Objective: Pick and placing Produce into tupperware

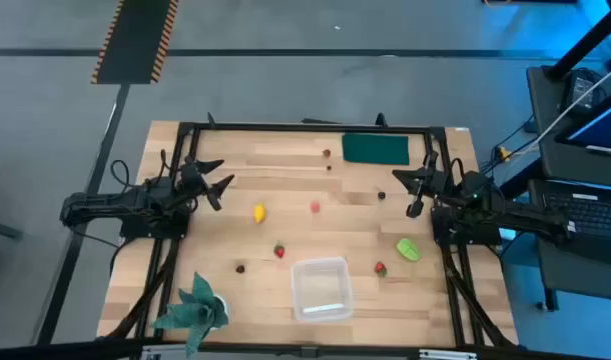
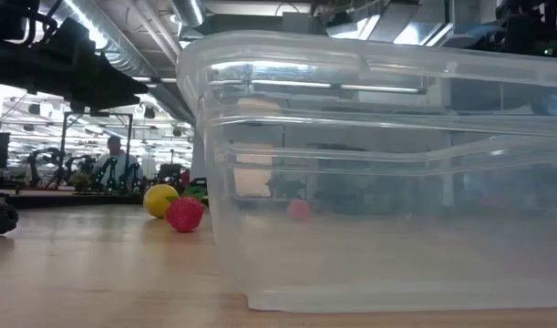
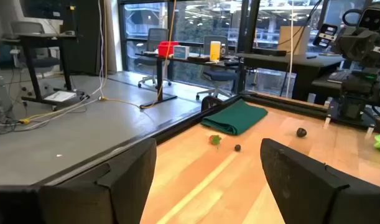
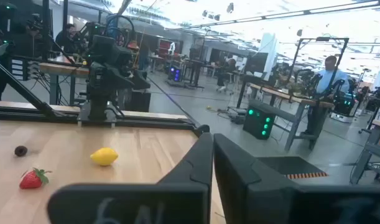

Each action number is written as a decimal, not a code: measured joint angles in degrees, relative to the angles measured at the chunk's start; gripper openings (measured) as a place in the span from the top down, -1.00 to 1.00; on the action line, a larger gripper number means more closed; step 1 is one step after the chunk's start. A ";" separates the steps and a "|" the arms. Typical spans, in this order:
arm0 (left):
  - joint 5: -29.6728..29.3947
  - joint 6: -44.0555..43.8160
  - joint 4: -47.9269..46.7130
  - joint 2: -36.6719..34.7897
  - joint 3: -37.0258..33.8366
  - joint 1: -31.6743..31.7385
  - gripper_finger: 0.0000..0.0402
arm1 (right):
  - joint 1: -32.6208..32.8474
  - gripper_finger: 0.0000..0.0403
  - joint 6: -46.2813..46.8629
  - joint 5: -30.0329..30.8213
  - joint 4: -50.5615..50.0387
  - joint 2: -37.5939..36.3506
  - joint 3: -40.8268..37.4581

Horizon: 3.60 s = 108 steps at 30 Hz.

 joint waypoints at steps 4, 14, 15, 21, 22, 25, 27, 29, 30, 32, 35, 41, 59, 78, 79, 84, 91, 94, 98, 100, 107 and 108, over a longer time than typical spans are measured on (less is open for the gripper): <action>0.00 0.00 0.00 -0.01 0.00 0.00 -0.40 | 0.01 0.91 0.00 0.01 0.01 0.00 0.00; 0.01 0.02 0.00 -0.01 0.00 -0.01 -0.40 | -0.01 0.91 0.00 0.00 0.00 0.00 0.00; 0.00 0.00 0.00 -0.01 0.00 0.00 -0.40 | -0.01 0.91 -0.01 -0.01 0.01 0.00 0.00; 0.01 0.01 0.00 -0.01 0.00 -0.01 -0.40 | 0.01 0.91 0.01 0.00 0.00 0.00 0.00; 0.01 0.02 0.00 0.00 0.00 0.00 -0.40 | -0.01 0.91 0.00 0.00 0.00 0.00 0.00; 0.00 0.00 0.00 0.00 0.00 -0.01 -0.40 | 0.01 0.91 0.01 -0.01 -0.01 0.00 0.00; -0.01 0.00 0.00 0.00 0.00 0.00 -0.40 | -0.01 0.91 -0.01 -0.01 -0.01 0.00 0.00; 0.01 0.00 0.00 0.00 0.00 -0.02 -0.40 | -0.01 0.91 0.01 0.01 -0.01 0.00 0.00; 0.01 0.02 0.00 -0.01 0.00 0.00 -0.40 | 0.01 0.91 0.00 0.00 0.01 0.00 0.00; 0.00 0.01 0.00 0.00 0.00 0.00 -0.40 | 0.00 0.91 0.00 0.00 -0.01 0.00 0.00; -0.01 0.00 0.00 0.00 0.00 0.00 -0.40 | -0.01 0.91 -0.01 -0.01 0.01 0.00 0.00; -0.01 0.02 0.00 -0.01 0.00 -0.01 -0.40 | 0.01 0.91 0.01 0.01 -0.01 0.00 0.00; -0.01 0.00 0.00 0.00 0.00 0.00 -0.40 | -0.03 0.91 -5.40 -0.01 0.99 -0.01 0.02; -0.01 0.23 0.02 -0.02 0.00 0.02 -0.40 | -0.03 0.91 3.64 -0.03 1.30 0.00 0.02; -0.01 0.62 0.00 -0.01 0.00 0.02 -0.40 | -0.03 0.91 5.98 -0.07 1.27 0.00 0.02; 0.01 1.68 -0.11 -0.02 0.00 0.02 -0.40 | -0.03 0.91 16.02 -0.07 1.26 0.00 0.02; 0.01 1.62 0.02 -0.01 0.00 0.02 -0.40 | -0.03 0.91 21.23 0.08 1.27 0.00 0.02; 0.01 1.62 0.02 0.00 0.00 0.02 -0.40 | -0.03 0.91 21.23 0.08 1.26 0.00 0.02; 0.01 1.59 0.02 0.00 0.00 0.02 -0.40 | -0.03 0.91 19.75 0.51 1.25 0.00 0.02; -0.01 1.57 0.02 0.00 0.00 0.02 -0.40 | -0.03 0.89 19.46 0.60 1.23 0.00 0.02; 0.00 1.52 0.02 0.00 0.00 0.02 -0.40 | -0.03 0.47 19.47 0.67 0.62 0.00 0.02; -0.01 1.51 0.02 0.00 0.00 0.02 -0.40 | -0.03 0.39 20.01 0.67 0.79 0.00 0.02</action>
